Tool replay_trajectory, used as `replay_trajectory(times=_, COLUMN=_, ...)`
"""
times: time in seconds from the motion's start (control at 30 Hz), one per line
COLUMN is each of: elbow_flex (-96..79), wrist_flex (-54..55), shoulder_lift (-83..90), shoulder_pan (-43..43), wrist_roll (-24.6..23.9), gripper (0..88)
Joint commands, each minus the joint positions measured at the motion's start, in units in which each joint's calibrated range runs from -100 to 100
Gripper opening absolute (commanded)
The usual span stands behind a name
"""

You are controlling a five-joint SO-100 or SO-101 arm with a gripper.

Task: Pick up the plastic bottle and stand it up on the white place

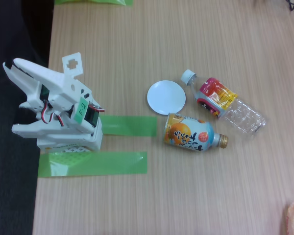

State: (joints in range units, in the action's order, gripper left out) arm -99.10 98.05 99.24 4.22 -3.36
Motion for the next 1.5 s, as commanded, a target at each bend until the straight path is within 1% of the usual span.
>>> replay_trajectory(times=0.0, elbow_flex=-0.3, wrist_flex=1.3, shoulder_lift=0.0, shoulder_pan=0.1, wrist_roll=-0.1, gripper=7.6)
replay_trajectory(times=0.73, elbow_flex=-0.3, wrist_flex=1.3, shoulder_lift=0.0, shoulder_pan=0.1, wrist_roll=-0.1, gripper=7.6)
replay_trajectory(times=0.93, elbow_flex=-0.3, wrist_flex=-0.5, shoulder_lift=0.0, shoulder_pan=0.4, wrist_roll=0.3, gripper=7.6)
replay_trajectory(times=1.03, elbow_flex=-0.3, wrist_flex=-10.1, shoulder_lift=0.0, shoulder_pan=0.9, wrist_roll=0.5, gripper=7.6)
replay_trajectory(times=1.13, elbow_flex=0.2, wrist_flex=-23.6, shoulder_lift=0.0, shoulder_pan=4.4, wrist_roll=2.3, gripper=7.6)
replay_trajectory(times=1.23, elbow_flex=0.2, wrist_flex=-35.1, shoulder_lift=0.0, shoulder_pan=6.7, wrist_roll=2.6, gripper=7.6)
replay_trajectory(times=1.33, elbow_flex=0.6, wrist_flex=-43.7, shoulder_lift=0.0, shoulder_pan=7.8, wrist_roll=2.6, gripper=7.6)
replay_trajectory(times=1.47, elbow_flex=7.2, wrist_flex=-57.9, shoulder_lift=0.0, shoulder_pan=8.6, wrist_roll=2.6, gripper=7.7)
